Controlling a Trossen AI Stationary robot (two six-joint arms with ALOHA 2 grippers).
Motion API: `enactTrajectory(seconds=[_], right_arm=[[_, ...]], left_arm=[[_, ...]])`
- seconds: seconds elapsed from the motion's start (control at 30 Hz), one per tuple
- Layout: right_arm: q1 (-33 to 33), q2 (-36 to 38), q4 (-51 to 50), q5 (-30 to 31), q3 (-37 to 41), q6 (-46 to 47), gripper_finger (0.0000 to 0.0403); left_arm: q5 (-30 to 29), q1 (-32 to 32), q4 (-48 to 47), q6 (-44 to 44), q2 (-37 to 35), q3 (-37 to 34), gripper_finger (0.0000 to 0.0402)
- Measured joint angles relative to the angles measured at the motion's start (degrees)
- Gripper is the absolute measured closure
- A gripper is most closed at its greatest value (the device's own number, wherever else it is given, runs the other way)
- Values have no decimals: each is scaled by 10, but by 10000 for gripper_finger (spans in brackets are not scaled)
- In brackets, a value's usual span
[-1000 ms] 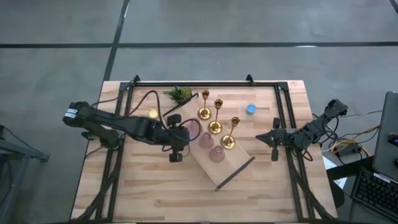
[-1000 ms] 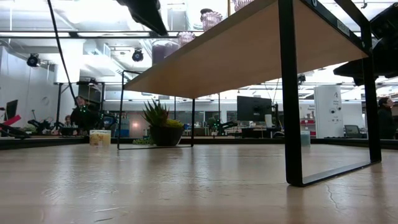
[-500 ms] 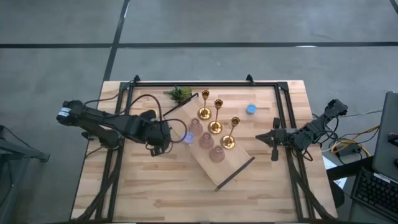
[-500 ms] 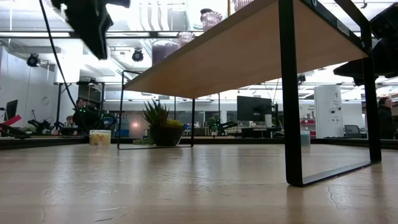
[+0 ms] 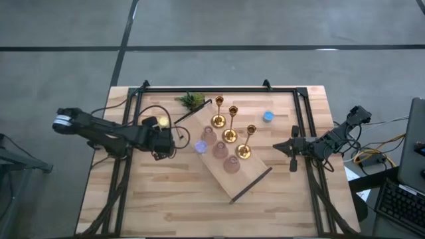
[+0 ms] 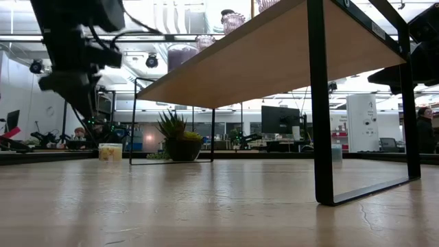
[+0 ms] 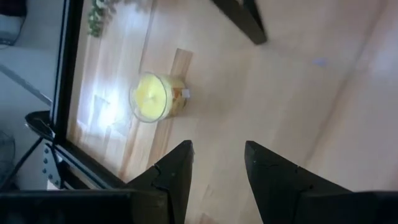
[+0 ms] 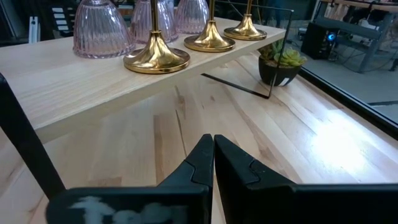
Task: Pick & Place candle stick holders
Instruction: Put the yellow scented candle on the shelf aligned with the purple scented candle
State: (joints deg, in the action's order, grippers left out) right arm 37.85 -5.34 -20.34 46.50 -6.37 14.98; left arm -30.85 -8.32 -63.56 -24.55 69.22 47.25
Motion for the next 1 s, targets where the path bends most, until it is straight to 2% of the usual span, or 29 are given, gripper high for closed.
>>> enactTrajectory(seconds=[0.2, 0.27, 0.53, 0.63, 0.83, 1.0], right_arm=[[0, 0, 0, 0, 0, 0, 394], [0, 0, 0, 0, 0, 0, 394], [0, 0, 0, 0, 0, 0, 394], [0, 0, 0, 0, 0, 0, 394], [0, 0, 0, 0, 0, 0, 394], [0, 0, 0, 0, 0, 0, 394]], left_arm=[[4, 55, 92, 67, 3, -53, 250], [28, 80, 104, 88, 7, -51, 250], [29, 161, 145, 110, 7, -53, 251], [54, 189, 145, 123, 7, -54, 251], [69, 196, 153, 214, 7, -58, 251], [29, 197, 158, 276, 7, -65, 251]])
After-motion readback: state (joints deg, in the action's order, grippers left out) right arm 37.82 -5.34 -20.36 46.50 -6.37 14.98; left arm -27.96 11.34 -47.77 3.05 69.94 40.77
